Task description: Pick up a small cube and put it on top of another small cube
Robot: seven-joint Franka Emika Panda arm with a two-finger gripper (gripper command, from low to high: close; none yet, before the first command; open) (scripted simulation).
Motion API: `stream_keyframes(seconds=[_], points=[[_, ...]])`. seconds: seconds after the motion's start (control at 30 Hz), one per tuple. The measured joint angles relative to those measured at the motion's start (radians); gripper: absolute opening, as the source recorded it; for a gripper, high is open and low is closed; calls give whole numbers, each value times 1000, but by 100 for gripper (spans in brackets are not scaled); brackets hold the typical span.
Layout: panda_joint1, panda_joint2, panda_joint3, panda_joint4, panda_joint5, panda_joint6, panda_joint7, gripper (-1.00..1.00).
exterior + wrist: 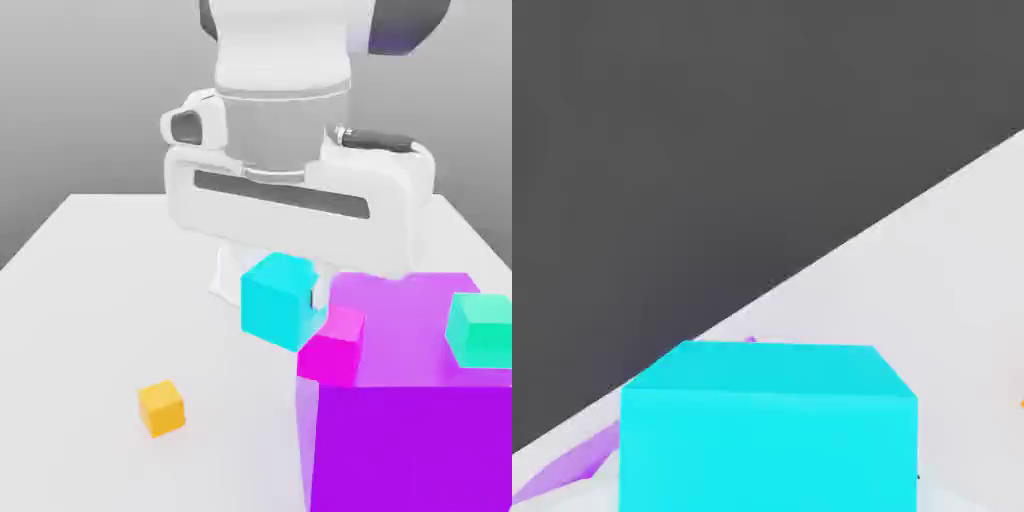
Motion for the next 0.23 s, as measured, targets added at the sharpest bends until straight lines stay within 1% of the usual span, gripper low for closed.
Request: stream_keyframes(seconds=[0.1,0.13,0.23], points=[[7,13,11,-69,-9,81,-19,-100],[8,24,12,-91,-10,114,-19,100],[8,24,12,-91,-10,114,-19,100]])
